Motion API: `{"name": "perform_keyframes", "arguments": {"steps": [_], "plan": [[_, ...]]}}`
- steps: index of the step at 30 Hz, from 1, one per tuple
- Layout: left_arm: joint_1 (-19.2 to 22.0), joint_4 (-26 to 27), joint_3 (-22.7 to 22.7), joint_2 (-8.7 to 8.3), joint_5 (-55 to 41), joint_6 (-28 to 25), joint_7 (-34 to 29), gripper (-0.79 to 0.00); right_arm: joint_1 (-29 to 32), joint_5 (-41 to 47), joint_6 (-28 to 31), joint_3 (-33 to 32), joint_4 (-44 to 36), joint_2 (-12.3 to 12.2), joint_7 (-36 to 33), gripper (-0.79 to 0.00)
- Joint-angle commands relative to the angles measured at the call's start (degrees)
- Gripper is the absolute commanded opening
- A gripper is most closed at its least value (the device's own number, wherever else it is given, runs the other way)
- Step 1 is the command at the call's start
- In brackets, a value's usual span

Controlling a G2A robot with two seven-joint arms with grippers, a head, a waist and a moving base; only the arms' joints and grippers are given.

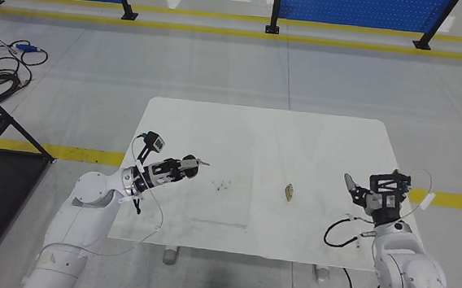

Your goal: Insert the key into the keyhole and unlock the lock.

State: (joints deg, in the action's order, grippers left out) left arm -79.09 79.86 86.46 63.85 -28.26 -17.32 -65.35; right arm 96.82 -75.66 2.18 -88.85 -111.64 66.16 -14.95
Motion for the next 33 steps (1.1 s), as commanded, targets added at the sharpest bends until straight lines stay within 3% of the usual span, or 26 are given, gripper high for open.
{"name": "perform_keyframes", "arguments": {"steps": [1,6,14,22,33], "plan": [[0.0,0.0,0.0,0.00,0.0,0.0,0.0,-0.785,-1.6,1.2,0.9,0.9,-1.2,0.0,-6.8,0.000],[0.0,0.0,0.0,0.00,0.0,0.0,0.0,-0.785,-6.6,5.5,3.6,3.9,-1.3,0.2,-20.3,0.000],[0.0,0.0,0.0,0.00,0.0,0.0,0.0,-0.785,-15.0,12.7,1.8,8.1,1.5,0.7,-38.0,0.000],[0.0,0.0,0.0,0.00,0.0,0.0,0.0,-0.785,-22.1,18.1,-0.6,13.8,3.9,1.3,-50.5,0.000],[0.0,0.0,0.0,0.00,0.0,0.0,0.0,-0.785,-28.3,20.1,-7.3,21.9,9.2,2.5,-59.8,0.000]]}}
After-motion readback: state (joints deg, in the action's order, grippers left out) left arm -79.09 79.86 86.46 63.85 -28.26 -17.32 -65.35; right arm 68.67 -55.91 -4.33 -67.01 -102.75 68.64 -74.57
